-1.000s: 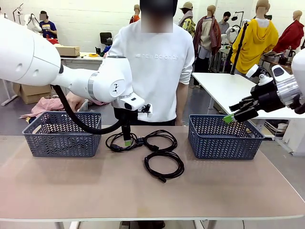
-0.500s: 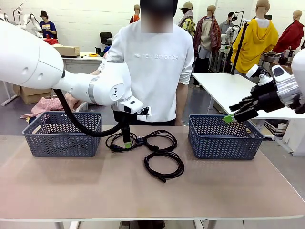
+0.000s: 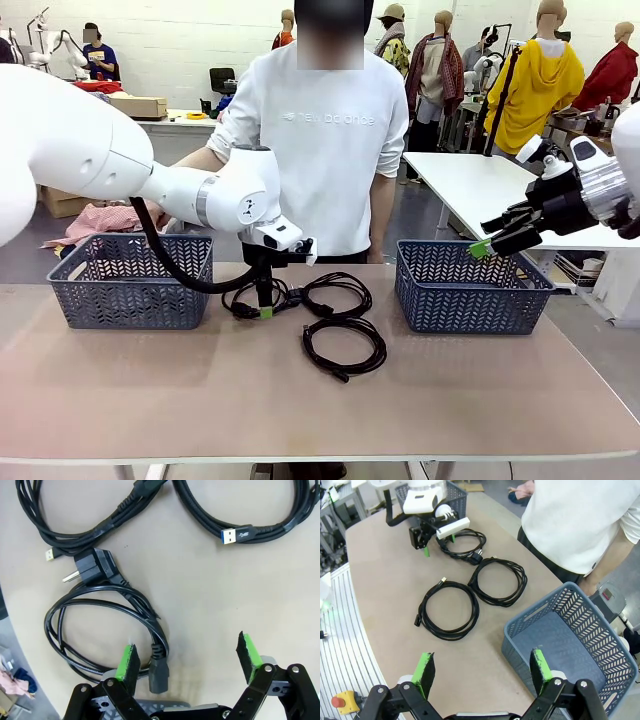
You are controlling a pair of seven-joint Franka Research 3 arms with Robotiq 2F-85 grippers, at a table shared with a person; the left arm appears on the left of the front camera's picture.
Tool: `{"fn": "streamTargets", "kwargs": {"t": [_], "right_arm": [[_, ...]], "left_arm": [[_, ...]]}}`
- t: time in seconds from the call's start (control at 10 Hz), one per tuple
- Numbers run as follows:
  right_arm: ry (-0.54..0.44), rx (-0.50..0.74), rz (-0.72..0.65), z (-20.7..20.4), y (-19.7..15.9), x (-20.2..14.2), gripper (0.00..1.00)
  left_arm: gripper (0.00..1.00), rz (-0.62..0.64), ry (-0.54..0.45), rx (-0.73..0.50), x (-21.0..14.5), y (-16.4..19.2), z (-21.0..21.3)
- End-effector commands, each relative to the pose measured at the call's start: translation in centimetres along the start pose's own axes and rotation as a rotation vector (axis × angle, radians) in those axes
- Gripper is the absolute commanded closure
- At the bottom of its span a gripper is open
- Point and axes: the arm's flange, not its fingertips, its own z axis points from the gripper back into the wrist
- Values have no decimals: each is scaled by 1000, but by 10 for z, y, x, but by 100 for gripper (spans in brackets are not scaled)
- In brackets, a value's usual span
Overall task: Organize the cables according to human instructions.
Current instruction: Pick up a bundle of cables and place it in the basket indicated by the human.
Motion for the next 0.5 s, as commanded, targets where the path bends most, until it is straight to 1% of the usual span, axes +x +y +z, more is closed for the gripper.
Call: {"fn": "streamTargets", "kwargs": {"t": [0.0, 0.4], "right_arm": [[-23, 8, -4, -1, -1, 1, 0], [-23, 8, -4, -1, -1, 1, 0]], "left_arm": [[0, 3, 24, -12, 4, 10, -3], [0, -2, 32, -17, 5, 20, -24]]}}
